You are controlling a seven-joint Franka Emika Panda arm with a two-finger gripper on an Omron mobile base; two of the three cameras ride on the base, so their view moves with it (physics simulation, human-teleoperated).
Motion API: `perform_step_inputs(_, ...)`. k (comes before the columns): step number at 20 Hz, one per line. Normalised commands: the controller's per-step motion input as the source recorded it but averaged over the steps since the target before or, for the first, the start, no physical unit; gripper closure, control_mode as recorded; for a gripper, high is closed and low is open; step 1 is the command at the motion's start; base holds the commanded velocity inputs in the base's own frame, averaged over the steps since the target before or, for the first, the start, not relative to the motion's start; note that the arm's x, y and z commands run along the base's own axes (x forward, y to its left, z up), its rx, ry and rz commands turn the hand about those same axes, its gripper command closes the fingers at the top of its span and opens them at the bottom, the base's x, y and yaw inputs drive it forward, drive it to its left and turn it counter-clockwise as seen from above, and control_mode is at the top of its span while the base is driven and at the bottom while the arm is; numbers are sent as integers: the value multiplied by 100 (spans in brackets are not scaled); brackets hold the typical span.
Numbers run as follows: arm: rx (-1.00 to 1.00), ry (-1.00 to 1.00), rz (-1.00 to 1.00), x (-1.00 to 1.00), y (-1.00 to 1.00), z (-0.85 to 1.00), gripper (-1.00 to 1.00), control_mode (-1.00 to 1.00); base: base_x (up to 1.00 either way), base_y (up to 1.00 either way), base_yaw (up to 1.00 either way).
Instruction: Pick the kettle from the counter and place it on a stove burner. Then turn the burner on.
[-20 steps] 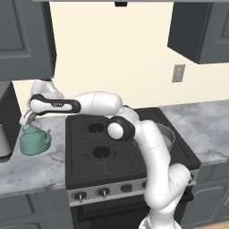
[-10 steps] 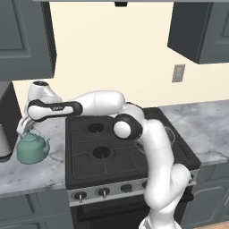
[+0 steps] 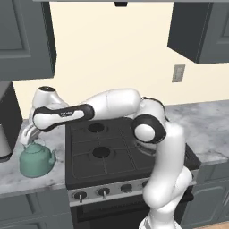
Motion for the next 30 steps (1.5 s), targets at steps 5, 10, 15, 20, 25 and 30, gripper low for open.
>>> perform_step_inputs(5,17,-14,-13,-62,-93,46,100,-100,0,0,0)
perform_step_inputs(10,8,-22,-25,-9,-74,98,100,-100,0,0,0)
perform_step_inputs(15,0,-5,-33,-16,-73,56,100,-100,0,0,0)
perform_step_inputs(20,0,0,-37,-27,-87,9,100,-100,0,0,0)
perform_step_inputs(25,2,5,-50,-10,-75,3,100,-100,0,0,0)
perform_step_inputs(30,8,4,-40,0,-41,15,100,-100,0,0,0)
